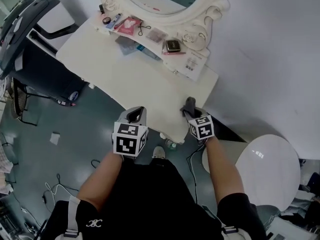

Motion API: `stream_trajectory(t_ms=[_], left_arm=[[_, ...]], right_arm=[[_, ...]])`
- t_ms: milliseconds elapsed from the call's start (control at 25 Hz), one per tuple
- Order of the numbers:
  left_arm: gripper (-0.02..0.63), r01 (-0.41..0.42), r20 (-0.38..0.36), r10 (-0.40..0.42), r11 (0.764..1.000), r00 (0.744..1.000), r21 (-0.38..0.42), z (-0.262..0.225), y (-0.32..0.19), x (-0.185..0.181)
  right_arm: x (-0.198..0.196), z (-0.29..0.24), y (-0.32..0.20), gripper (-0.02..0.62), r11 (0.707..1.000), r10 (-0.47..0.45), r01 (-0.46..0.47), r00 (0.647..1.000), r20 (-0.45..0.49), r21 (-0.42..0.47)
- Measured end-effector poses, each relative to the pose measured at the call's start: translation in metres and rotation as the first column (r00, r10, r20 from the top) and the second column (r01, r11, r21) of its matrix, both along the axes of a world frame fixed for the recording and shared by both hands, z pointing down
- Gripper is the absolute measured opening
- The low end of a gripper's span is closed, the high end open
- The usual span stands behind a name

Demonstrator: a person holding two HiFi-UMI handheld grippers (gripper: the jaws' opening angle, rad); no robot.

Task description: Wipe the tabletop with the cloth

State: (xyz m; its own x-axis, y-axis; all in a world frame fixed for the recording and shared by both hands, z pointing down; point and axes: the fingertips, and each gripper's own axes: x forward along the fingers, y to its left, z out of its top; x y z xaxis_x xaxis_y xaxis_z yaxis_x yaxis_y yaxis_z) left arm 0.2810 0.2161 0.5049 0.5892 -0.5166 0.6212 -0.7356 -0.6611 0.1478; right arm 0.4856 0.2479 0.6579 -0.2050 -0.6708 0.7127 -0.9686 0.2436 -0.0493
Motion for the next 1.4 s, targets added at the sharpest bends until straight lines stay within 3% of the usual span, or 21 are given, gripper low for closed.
stream_trajectory(t_ms=[400, 680, 1000, 1200, 1400], left_arm=[[0.0, -0.176, -0.055, 0.176, 0.984, 0.983, -0.004, -0.001, -0.026, -0.066], [0.0, -0.231, -0.072, 0.228, 0.972, 0.971, -0.045, 0.012, -0.029, -0.11], [0.0, -0.224, -0.085, 0.219, 0.973, 0.972, -0.05, 0.013, -0.032, -0.133], [0.0, -0.186, -0.054, 0.181, 0.979, 0.982, -0.089, 0.03, -0.041, -0.142], [0.0, -0.162, -0.014, 0.161, 0.984, 0.987, -0.075, 0.033, -0.063, -0.133]], right_arm=[[-0.076, 0.0, 0.057, 0.092, 0.969, 0.242, -0.242, 0.97, -0.005, -0.04], [-0.135, 0.003, 0.048, 0.094, 0.955, 0.291, -0.291, 0.957, -0.002, -0.055], [-0.119, 0.005, 0.043, 0.094, 0.929, 0.365, -0.363, 0.931, 0.013, -0.073], [-0.083, 0.003, 0.014, 0.095, 0.905, 0.422, -0.419, 0.906, 0.022, -0.079], [-0.036, 0.002, -0.027, 0.095, 0.892, 0.45, -0.448, 0.892, 0.031, -0.054]])
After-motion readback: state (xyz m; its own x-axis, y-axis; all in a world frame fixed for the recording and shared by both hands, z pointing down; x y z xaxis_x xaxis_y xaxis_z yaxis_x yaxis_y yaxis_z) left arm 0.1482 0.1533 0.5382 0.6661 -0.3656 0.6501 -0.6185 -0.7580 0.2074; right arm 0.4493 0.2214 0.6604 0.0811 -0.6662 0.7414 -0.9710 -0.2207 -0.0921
